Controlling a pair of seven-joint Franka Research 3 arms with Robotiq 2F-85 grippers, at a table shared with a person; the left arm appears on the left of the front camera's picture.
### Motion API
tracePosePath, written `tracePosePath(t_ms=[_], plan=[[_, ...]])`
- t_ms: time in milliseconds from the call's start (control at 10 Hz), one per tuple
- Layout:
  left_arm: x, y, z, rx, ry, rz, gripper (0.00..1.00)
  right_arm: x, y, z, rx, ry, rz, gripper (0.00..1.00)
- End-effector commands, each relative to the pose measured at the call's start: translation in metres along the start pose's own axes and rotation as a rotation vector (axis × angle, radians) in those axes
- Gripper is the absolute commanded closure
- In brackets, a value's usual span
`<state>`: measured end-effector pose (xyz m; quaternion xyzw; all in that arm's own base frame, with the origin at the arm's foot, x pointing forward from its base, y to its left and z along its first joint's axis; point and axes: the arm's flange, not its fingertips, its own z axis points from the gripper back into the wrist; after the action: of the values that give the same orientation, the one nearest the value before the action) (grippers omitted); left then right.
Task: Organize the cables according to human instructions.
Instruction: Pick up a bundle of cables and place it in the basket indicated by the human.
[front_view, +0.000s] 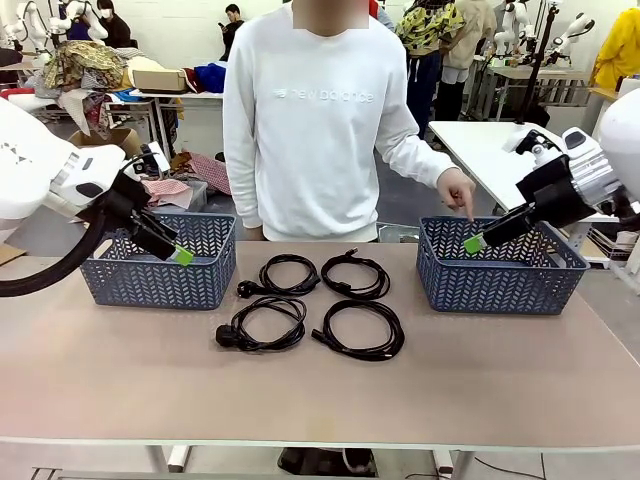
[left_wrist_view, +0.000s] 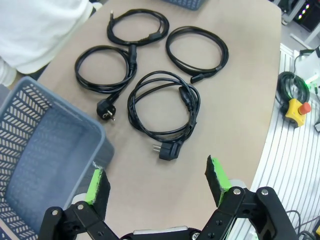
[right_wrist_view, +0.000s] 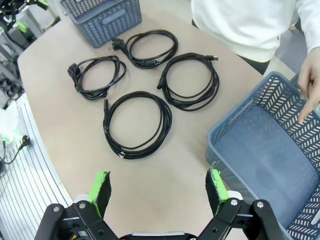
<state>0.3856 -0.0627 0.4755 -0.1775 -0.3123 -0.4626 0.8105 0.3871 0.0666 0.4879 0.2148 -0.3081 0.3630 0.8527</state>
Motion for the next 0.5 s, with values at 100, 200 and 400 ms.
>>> tracePosePath(t_ms=[100, 200, 400], plan=[[-0.002, 0.003, -0.003, -0.017, -0.023, -0.014, 0.00, 0.000, 0.000, 0.000, 0.000, 0.000, 0.000, 0.00], [-0.002, 0.003, -0.003, -0.017, -0.023, -0.014, 0.00, 0.007, 0.011, -0.008, -0.027, 0.046, 0.016, 0.00], [-0.002, 0.003, -0.003, -0.017, -0.023, -0.014, 0.00, 0.018, 0.035, -0.035, -0.022, 0.159, 0.056, 0.00]])
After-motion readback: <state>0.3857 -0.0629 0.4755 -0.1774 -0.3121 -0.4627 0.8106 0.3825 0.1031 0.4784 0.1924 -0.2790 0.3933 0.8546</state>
